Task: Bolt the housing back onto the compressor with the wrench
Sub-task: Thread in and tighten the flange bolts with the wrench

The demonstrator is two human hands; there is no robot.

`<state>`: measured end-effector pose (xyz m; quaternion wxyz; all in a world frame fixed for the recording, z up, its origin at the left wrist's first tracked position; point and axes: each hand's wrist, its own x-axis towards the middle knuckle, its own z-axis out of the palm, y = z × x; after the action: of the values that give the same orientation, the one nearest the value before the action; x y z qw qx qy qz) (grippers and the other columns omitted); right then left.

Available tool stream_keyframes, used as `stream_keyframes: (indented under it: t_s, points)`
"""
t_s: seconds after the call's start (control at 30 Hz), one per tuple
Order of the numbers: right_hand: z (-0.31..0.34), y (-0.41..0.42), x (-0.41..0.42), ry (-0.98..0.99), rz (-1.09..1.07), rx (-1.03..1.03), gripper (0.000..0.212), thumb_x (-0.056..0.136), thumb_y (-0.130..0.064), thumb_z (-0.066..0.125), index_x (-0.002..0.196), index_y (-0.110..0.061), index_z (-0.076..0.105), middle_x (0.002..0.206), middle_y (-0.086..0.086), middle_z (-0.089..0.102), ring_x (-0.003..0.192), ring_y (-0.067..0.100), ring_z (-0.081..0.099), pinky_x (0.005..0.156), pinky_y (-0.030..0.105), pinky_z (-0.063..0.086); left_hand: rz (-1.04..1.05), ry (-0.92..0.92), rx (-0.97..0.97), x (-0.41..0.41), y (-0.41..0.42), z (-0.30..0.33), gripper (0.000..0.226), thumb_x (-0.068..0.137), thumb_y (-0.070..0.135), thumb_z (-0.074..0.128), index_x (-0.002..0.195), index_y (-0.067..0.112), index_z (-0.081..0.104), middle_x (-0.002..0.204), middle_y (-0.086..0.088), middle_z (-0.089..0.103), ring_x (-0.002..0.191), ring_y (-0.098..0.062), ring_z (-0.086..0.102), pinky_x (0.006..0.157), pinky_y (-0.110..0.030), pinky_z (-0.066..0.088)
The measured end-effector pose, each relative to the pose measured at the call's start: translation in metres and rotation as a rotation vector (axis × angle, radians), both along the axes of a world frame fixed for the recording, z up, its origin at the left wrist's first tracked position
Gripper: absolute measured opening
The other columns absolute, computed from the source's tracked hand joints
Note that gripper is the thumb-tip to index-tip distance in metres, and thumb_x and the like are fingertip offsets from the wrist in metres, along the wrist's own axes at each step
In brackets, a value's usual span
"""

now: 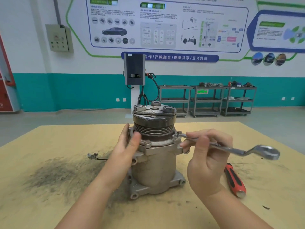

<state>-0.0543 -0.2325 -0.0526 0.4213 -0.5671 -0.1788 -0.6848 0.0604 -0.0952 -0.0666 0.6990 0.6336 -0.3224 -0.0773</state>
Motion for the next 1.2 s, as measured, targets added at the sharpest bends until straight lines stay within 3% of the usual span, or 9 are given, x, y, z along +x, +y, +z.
stream_keyframes:
  t_s: [0.1,0.23,0.33,0.43,0.63,0.73,0.87,0.97,1.2]
  points:
    - [-0.005,-0.002,-0.002,0.067,-0.141,-0.17,0.015,0.102,-0.035,0.047,0.095,-0.027,0.058,0.083,0.007,0.062,0.074,0.026,0.062,0.065,0.04,0.052,-0.015,0.174,-0.224,0.004,-0.002,0.002,0.058,0.086,0.06,0.048,0.13,0.024,0.059,0.124,0.007,0.07,0.121,-0.014,0.062,0.1,-0.038,0.049]
    - [-0.006,-0.002,-0.007,0.104,-0.276,-0.362,0.025,0.1,-0.032,0.051,0.087,-0.012,0.059,0.083,0.013,0.062,0.082,0.012,0.059,0.078,0.016,0.048,-0.039,0.168,-0.244,0.004,0.001,0.002,0.068,0.078,0.065,0.063,0.131,0.022,0.059,0.126,0.004,0.069,0.122,-0.017,0.061,0.099,-0.036,0.052]
    - [0.007,-0.002,-0.008,0.069,-0.083,-0.081,0.023,0.103,-0.029,0.043,0.087,-0.02,0.056,0.083,-0.004,0.064,0.071,0.017,0.063,0.064,0.026,0.051,-0.066,0.136,-0.175,0.003,0.004,0.0,0.105,0.058,0.064,0.08,0.148,0.025,0.043,0.138,0.012,0.06,0.129,-0.008,0.054,0.116,-0.044,0.037]
    - [0.018,-0.009,-0.01,0.106,0.188,0.384,0.023,0.103,-0.023,0.036,0.086,-0.014,0.049,0.072,-0.003,0.065,0.052,0.016,0.06,0.049,0.025,0.048,-0.068,0.112,-0.137,0.003,0.004,-0.001,0.116,0.055,0.053,0.088,0.154,0.027,0.033,0.14,0.019,0.056,0.131,-0.004,0.051,0.116,-0.039,0.036]
    - [0.021,-0.032,-0.003,0.335,0.59,0.767,0.033,0.105,-0.016,0.034,0.078,-0.008,0.051,0.062,0.004,0.063,0.046,0.017,0.053,0.043,0.021,0.043,-0.026,0.041,-0.081,-0.002,0.002,-0.002,0.111,0.062,0.06,0.071,0.157,0.031,0.022,0.115,0.049,0.054,0.122,0.018,0.046,0.102,-0.017,0.036]
    - [0.027,-0.041,-0.003,0.428,0.716,0.83,0.03,0.103,-0.014,0.037,0.078,-0.008,0.052,0.061,0.005,0.061,0.046,0.016,0.052,0.045,0.021,0.045,0.046,-0.026,-0.081,-0.01,0.001,-0.003,0.104,0.067,0.063,0.062,0.157,0.032,0.02,0.133,0.043,0.043,0.116,0.031,0.038,0.091,0.001,0.036]
    - [0.017,-0.028,-0.003,0.292,0.535,0.689,0.033,0.103,-0.01,0.035,0.075,-0.008,0.053,0.064,0.007,0.062,0.046,0.018,0.054,0.043,0.022,0.043,0.154,-0.118,-0.167,-0.018,0.001,-0.001,0.068,0.073,0.056,0.061,0.137,0.047,0.039,0.147,0.031,0.036,0.132,0.018,0.036,0.108,-0.015,0.035]
    - [0.005,-0.012,-0.004,0.09,0.33,0.391,0.034,0.096,-0.007,0.034,0.076,-0.016,0.06,0.069,0.008,0.062,0.049,0.023,0.058,0.046,0.027,0.044,0.209,-0.112,-0.276,-0.021,0.001,0.0,0.041,0.072,0.046,0.066,0.111,0.037,0.058,0.149,0.023,0.039,0.125,0.015,0.047,0.113,-0.027,0.037]
    - [-0.001,-0.007,-0.003,0.024,0.056,0.102,0.033,0.098,-0.017,0.035,0.092,-0.039,0.06,0.081,0.001,0.062,0.057,0.02,0.062,0.049,0.033,0.047,0.217,-0.072,-0.369,-0.023,-0.005,-0.004,0.007,0.073,0.033,0.069,0.077,0.027,0.068,0.142,0.02,0.052,0.128,0.002,0.053,0.101,-0.014,0.045]
